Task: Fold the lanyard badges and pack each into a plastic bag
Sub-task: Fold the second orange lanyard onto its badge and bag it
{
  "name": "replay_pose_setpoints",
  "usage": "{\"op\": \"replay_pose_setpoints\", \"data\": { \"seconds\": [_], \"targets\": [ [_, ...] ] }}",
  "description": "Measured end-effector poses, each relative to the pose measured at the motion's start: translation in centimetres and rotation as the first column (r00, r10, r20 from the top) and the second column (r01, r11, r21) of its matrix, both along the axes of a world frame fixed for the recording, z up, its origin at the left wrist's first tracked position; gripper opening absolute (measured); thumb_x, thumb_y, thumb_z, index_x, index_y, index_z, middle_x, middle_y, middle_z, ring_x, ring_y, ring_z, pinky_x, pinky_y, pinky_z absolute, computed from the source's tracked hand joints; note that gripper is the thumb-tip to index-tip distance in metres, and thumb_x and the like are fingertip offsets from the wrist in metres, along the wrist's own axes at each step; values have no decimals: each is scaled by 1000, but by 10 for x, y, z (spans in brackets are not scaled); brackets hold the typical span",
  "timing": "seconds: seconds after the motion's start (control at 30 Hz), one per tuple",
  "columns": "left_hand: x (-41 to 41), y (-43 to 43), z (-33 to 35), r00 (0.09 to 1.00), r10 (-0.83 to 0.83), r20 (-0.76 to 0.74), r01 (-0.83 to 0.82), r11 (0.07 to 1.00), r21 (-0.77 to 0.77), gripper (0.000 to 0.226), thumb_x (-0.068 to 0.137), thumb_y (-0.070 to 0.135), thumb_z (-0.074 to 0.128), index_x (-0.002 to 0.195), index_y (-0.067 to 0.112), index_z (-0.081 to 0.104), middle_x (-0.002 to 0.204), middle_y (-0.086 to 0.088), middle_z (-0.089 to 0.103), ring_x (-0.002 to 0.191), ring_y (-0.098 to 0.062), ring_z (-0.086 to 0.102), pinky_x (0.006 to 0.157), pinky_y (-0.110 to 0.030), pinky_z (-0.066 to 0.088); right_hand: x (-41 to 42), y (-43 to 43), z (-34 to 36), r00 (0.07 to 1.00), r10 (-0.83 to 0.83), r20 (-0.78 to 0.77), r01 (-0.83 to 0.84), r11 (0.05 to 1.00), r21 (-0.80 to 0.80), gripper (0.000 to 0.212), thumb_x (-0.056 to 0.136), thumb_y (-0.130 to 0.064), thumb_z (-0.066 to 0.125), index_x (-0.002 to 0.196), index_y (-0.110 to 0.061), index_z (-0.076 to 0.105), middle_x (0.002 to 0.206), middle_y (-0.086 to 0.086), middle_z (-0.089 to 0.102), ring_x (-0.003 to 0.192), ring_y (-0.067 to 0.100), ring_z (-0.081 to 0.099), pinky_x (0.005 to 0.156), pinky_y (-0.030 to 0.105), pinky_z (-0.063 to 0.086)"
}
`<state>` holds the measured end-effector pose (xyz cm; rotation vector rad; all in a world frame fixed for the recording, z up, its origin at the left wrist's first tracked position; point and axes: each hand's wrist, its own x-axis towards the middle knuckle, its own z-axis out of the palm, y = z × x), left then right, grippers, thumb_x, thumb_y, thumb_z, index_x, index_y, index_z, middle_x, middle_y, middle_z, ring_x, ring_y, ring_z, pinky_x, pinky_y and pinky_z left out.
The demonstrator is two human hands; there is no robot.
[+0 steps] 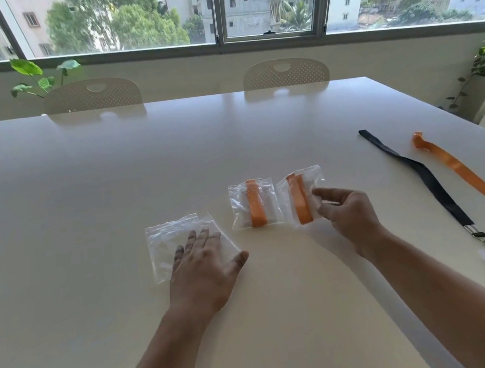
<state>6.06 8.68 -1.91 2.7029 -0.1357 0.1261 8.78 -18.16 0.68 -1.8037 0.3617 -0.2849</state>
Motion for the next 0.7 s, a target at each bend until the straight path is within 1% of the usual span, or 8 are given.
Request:
{"op": "replay_pose_setpoints", "data": {
  "seconds": [0.1,0.17,0.23,0.3,0.37,0.47,0.57,0.7],
  "targets": [
    [1,-1,-1,1000,-2,-2,2,1000,9,79,91,71,37,153,23,30,166,3,17,153,-13,7,123,-36,4,5,1,-3,1000,23,-4,-24,981,-193,30,84,-14,69,113,-18,74,92,-1,76,76,7,66,74,22,53],
    [0,0,-1,1000,-1,1,1,1000,10,78,90,71,38,153,24,31,166,3,18,153,-13,8,123,-36,4,5,6,-3,999,46,1,-43,929,-369,25,83,-24,68,106,-22,76,84,-3,76,77,8,66,73,19,47],
    [-1,0,-1,1000,-7,5,7,1000,10,77,91,70,38,153,24,32,166,2,18,153,-13,8,124,-36,4,1,12,-6,998,55,38,-31,883,-467,21,83,-25,63,99,-23,77,82,-1,76,80,14,68,70,16,45],
    [-2,0,0,1000,-12,7,12,1000,9,77,91,69,38,153,23,32,165,2,19,153,-13,8,124,-36,5,0,15,-11,994,89,67,-38,836,-548,23,86,-22,61,104,-22,76,104,4,75,99,18,67,82,14,44],
    [-2,-1,1,1000,-13,12,13,1000,7,77,91,69,39,152,23,32,165,2,20,153,-14,9,124,-37,5,1,14,-16,991,137,8,-101,770,-629,30,90,-24,60,118,-23,72,134,13,62,124,25,56,101,23,42],
    [-2,-1,0,1000,-19,10,19,1000,4,77,91,69,40,152,22,33,165,2,20,153,-14,10,124,-37,5,4,12,-18,990,134,-43,-128,722,-680,35,93,-30,60,127,-25,66,150,19,44,138,30,42,112,30,31],
    [-1,-1,0,1000,-14,8,14,1000,15,78,90,70,39,152,23,32,165,3,20,153,-14,9,124,-42,1,4,12,-20,991,130,-7,-99,713,-695,37,93,-33,61,129,-25,64,152,16,41,137,31,40,111,29,28],
    [-2,-2,1,999,-2,47,2,1000,13,79,89,70,41,152,23,32,165,5,20,154,-13,4,123,-44,-5,4,11,-22,990,141,3,-98,703,-704,50,91,-36,64,138,-22,55,156,10,36,141,29,35,113,32,25]
  ]
}}
